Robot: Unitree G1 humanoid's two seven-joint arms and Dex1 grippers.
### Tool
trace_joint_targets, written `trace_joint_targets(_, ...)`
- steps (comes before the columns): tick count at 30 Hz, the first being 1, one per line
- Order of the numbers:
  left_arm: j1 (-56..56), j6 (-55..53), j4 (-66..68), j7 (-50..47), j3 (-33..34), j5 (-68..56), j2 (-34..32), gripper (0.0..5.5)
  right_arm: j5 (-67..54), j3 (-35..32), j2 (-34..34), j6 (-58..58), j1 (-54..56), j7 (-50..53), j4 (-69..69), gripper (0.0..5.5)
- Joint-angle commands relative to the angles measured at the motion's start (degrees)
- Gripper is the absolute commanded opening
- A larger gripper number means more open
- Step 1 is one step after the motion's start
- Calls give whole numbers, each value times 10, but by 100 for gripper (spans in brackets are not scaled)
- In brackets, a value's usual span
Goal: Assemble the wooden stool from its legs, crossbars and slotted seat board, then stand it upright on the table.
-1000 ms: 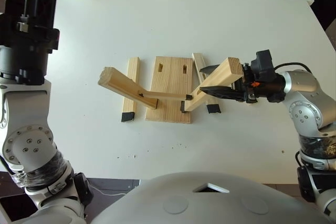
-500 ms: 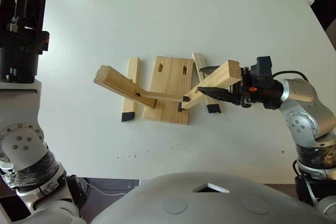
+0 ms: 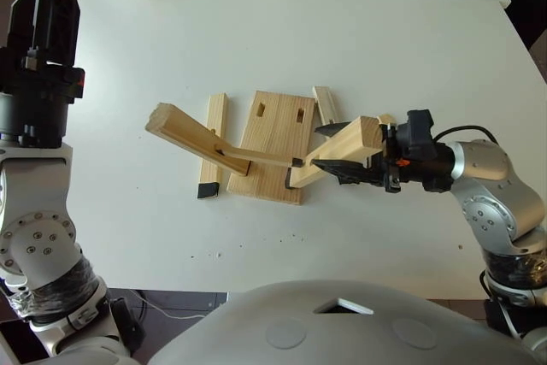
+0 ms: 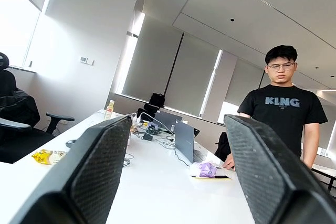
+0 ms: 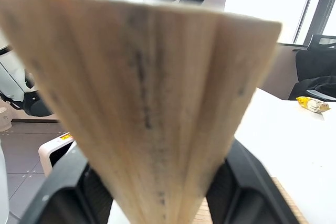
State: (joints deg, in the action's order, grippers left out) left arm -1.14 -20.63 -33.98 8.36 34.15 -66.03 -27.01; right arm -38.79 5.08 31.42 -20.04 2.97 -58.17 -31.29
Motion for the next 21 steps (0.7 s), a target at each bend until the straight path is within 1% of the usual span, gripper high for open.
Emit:
trace_joint_targets(1, -13, 6, 6, 0, -5, 15, 11, 321, -7, -9, -6, -17, 11, 26, 13, 202)
trace_joint_targets(6, -20, 12, 17, 8, -10, 26, 23, 321, -19, -21, -11, -24, 31, 42, 25, 202)
trace_joint_targets(15, -25, 18, 23, 15, -31, 45, 39, 321, 3, 14, 8, -25, 7, 22, 7, 202)
trace_joint_targets(21, -14, 21, 15, 11, -48, 52, 49, 321, 27, 26, 27, -12, 5, 10, 10, 202)
